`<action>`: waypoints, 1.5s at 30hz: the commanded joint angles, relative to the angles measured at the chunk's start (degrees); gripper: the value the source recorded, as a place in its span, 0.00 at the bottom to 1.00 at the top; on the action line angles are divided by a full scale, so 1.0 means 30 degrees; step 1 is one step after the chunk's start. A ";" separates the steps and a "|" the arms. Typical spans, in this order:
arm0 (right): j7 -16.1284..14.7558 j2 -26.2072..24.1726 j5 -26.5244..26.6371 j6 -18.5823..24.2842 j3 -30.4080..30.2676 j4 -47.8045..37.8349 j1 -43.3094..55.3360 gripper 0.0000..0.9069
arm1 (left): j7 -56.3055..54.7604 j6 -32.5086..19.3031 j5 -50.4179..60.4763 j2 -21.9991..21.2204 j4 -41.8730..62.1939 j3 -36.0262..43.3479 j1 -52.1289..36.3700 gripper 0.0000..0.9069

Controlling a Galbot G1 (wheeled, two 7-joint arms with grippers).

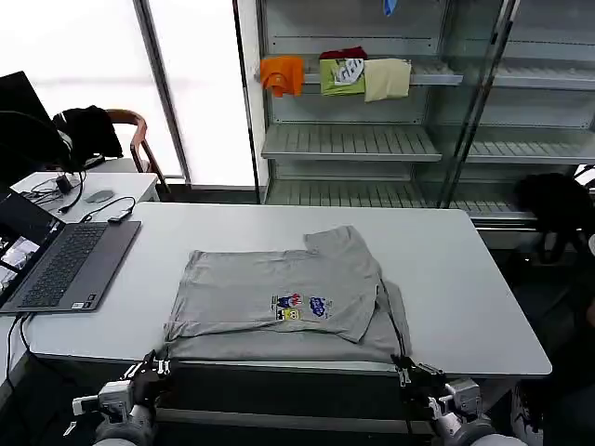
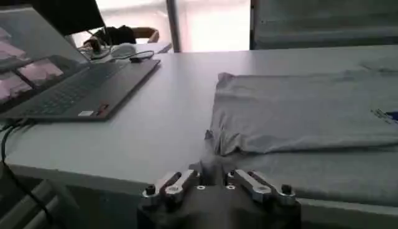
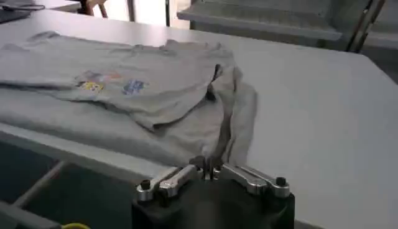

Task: Fold and organize the clothes.

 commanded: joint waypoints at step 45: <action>-0.8751 1.0360 -0.6036 0.1932 -0.8830 -2.9441 2.7665 1.00 | 1.1249 0.1259 -0.0839 0.0099 1.5788 0.3046 -1.7572 1.00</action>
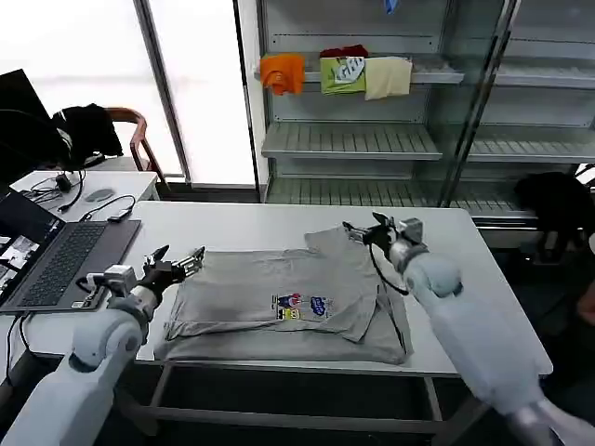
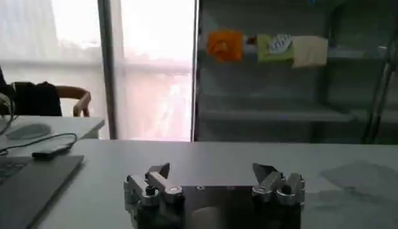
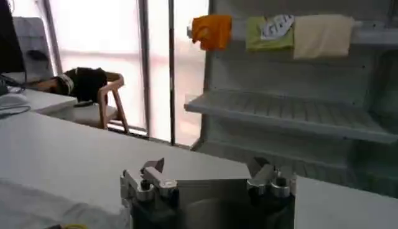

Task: Fold and organize the clothes.

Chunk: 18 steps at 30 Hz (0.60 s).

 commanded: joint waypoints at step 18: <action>-0.0925 0.3917 -0.3902 -0.0507 -0.0232 -0.8749 0.3589 1.00 | 0.1951 0.1891 0.2540 -0.1351 0.9464 0.2840 -0.6097 1.00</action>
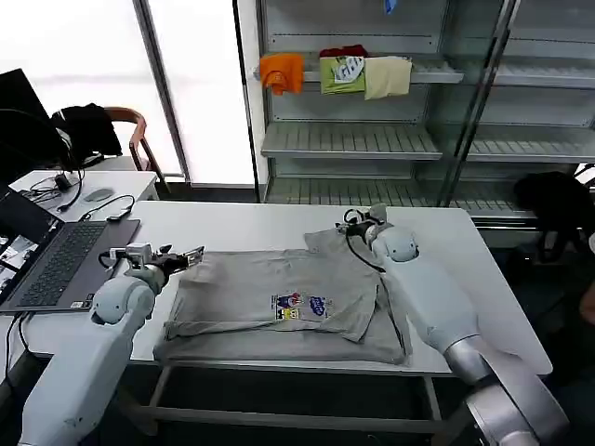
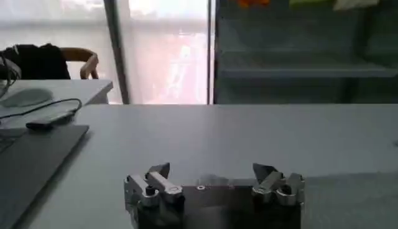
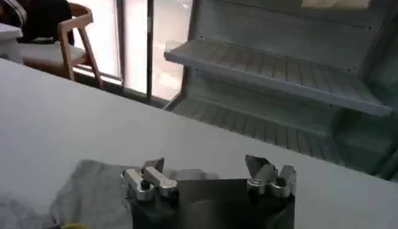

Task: Fold and organize the clothes.

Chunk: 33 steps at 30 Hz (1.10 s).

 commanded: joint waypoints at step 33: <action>-0.0897 0.0765 -0.1804 -0.0129 0.0522 -0.1407 -0.0829 0.00 | 0.2632 0.0324 0.1760 -0.0898 0.3315 0.0888 -0.1365 0.02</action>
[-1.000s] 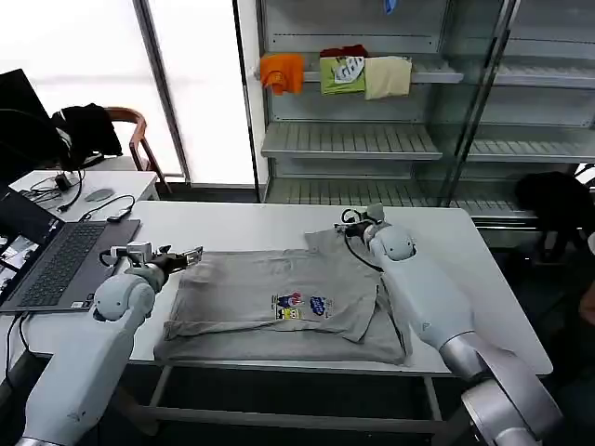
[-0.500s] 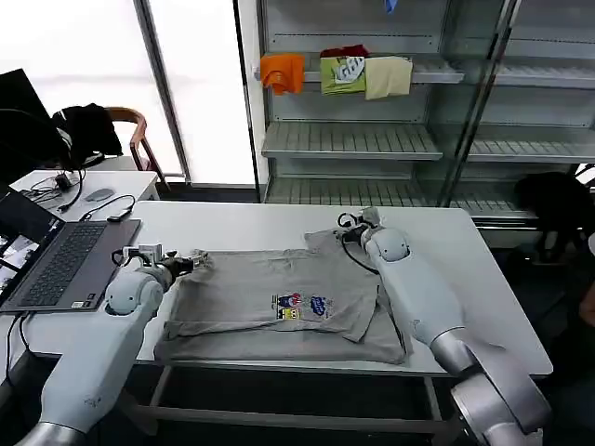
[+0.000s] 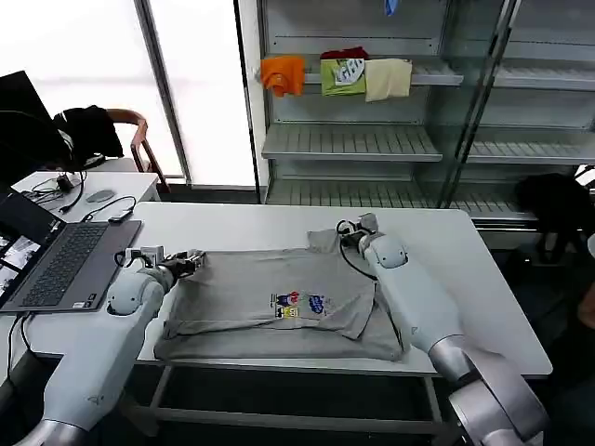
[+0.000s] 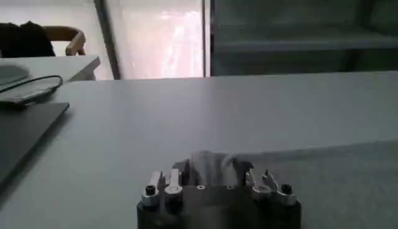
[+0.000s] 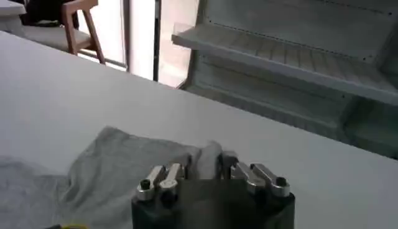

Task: Fold and organize the clothes.

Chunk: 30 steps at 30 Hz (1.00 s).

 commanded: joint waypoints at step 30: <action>0.3285 -0.6888 0.5139 -0.1439 0.0420 1.6619 -0.6284 0.00 | -0.1234 -0.1884 -0.2089 0.2937 -0.8614 -0.2457 0.5599 0.01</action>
